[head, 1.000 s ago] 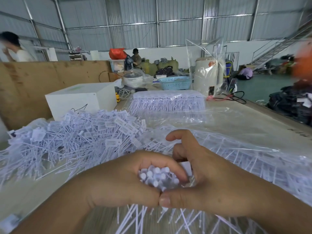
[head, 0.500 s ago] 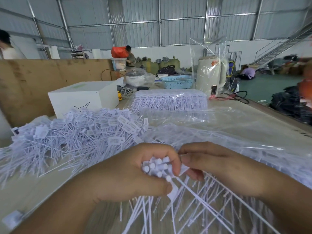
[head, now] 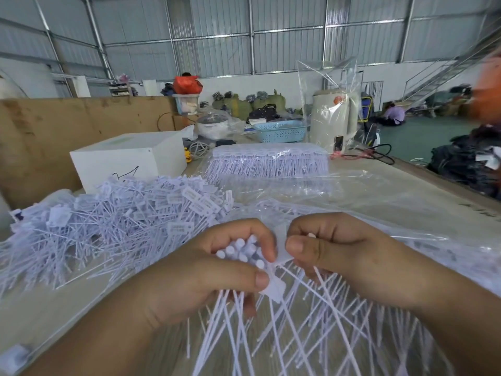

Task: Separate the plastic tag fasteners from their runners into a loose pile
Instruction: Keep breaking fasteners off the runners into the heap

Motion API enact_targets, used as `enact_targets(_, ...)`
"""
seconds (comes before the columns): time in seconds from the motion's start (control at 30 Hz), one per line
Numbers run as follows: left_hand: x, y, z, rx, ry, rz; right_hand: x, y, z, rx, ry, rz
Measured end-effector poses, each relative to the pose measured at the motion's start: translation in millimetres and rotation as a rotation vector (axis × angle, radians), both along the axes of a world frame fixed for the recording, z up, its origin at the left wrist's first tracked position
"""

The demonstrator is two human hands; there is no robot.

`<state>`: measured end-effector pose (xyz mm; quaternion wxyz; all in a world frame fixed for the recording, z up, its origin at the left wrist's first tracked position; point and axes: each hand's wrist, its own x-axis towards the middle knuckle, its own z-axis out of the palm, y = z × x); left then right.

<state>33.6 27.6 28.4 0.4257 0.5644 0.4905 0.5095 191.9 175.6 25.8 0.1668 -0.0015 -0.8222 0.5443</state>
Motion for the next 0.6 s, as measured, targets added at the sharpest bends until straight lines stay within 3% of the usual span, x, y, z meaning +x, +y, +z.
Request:
enact_targets(0.37,2,-5,5,0.016,-0.097,-0.017,-5,-11,-8,0.053,0.041,-0.076)
enact_targets(0.6,17,10,-7,0.125,-0.088,0.312,-12,-19,-11,0.042,0.110,-0.351)
